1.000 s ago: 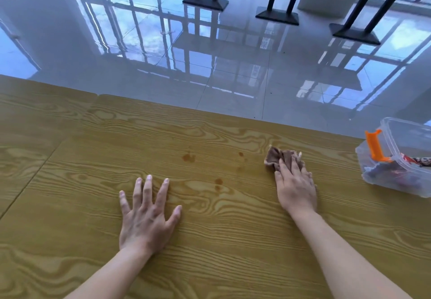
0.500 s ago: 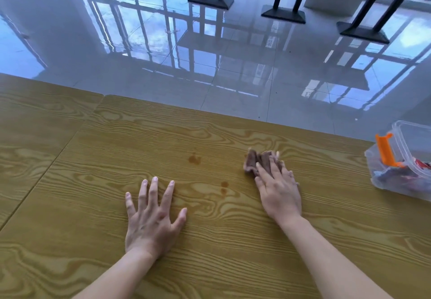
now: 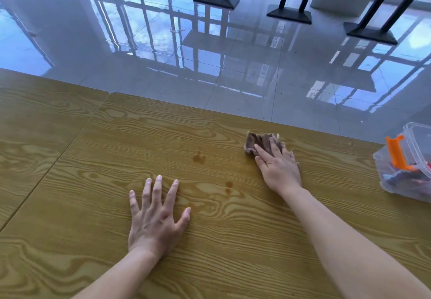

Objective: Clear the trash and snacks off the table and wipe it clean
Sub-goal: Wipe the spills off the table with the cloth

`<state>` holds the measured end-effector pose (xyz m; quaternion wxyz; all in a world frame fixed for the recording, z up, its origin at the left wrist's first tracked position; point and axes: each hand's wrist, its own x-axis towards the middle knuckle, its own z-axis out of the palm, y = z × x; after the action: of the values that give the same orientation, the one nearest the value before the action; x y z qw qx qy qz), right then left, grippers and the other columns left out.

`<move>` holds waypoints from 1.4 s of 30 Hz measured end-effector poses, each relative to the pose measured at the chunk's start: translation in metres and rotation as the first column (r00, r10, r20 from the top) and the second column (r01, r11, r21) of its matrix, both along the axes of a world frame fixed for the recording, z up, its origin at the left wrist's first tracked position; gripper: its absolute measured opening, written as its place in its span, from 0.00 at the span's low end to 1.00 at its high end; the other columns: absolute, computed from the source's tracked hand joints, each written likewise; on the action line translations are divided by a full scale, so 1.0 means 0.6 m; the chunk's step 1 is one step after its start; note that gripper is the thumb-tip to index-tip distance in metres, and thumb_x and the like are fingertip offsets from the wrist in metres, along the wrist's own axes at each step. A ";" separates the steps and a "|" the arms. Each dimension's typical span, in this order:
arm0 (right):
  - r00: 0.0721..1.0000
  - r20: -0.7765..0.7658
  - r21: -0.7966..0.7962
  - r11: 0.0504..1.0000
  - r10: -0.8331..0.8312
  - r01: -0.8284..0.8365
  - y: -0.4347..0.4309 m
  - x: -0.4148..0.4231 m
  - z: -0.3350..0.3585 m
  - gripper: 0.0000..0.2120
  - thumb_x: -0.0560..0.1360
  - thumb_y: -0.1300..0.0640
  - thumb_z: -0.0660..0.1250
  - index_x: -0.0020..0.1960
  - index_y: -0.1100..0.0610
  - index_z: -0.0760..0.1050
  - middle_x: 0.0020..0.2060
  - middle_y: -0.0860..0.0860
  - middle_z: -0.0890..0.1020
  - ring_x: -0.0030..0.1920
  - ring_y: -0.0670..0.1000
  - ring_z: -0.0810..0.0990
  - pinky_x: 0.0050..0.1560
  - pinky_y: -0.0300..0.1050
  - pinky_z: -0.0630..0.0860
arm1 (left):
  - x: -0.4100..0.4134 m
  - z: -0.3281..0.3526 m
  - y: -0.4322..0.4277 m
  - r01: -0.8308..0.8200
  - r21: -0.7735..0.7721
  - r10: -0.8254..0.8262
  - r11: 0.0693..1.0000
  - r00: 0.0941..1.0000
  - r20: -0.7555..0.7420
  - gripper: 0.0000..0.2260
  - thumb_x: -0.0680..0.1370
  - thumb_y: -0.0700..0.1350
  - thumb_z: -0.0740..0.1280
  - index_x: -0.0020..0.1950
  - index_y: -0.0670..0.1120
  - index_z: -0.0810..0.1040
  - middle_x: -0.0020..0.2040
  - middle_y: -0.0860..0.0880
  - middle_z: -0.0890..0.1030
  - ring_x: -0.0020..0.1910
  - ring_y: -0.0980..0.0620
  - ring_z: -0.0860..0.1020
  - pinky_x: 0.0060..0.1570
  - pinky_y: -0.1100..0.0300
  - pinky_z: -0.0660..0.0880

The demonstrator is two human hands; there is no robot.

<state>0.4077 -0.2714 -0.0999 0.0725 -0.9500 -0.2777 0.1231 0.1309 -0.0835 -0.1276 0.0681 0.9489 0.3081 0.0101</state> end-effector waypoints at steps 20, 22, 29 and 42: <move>0.975 0.133 0.022 0.983 0.179 -0.184 -0.095 -0.190 -0.021 0.24 0.83 0.42 0.45 0.78 0.42 0.55 0.79 0.48 0.46 0.79 0.54 0.45 0.77 0.55 0.47 | 0.001 0.004 0.001 0.003 -0.019 -0.003 1.000 1.000 0.001 0.33 0.74 0.68 0.52 0.77 0.55 0.61 0.78 0.44 0.58 0.78 0.43 0.50 0.73 0.35 0.46; 0.989 0.092 0.039 0.993 -0.116 0.113 -0.049 -0.140 -0.014 0.24 0.83 0.42 0.44 0.78 0.43 0.53 0.79 0.48 0.46 0.79 0.55 0.45 0.78 0.56 0.46 | 0.001 0.005 0.000 -0.003 -0.017 0.003 1.000 1.000 0.006 0.33 0.74 0.69 0.51 0.77 0.55 0.62 0.78 0.44 0.58 0.78 0.43 0.50 0.73 0.35 0.46; 0.929 0.066 0.069 0.927 0.364 -0.368 -0.044 -0.248 0.003 0.24 0.82 0.38 0.44 0.77 0.37 0.52 0.79 0.44 0.40 0.78 0.52 0.37 0.76 0.54 0.39 | -0.001 0.002 0.001 -0.002 -0.002 0.002 1.000 1.000 0.010 0.33 0.74 0.69 0.52 0.76 0.56 0.62 0.78 0.44 0.59 0.78 0.43 0.52 0.72 0.34 0.47; 0.928 0.034 0.034 0.927 0.372 -0.373 -0.051 -0.239 0.001 0.24 0.80 0.34 0.45 0.76 0.31 0.47 0.79 0.45 0.39 0.78 0.53 0.34 0.74 0.56 0.35 | -0.003 -0.001 0.000 0.004 0.001 -0.004 1.000 1.000 0.022 0.34 0.74 0.68 0.52 0.76 0.55 0.63 0.77 0.43 0.60 0.77 0.43 0.53 0.72 0.34 0.47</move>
<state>0.2645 -0.3020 -0.0992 0.0632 -0.8799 -0.4564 0.1164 0.1291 -0.0835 -0.1281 0.0713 0.9494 0.3053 0.0207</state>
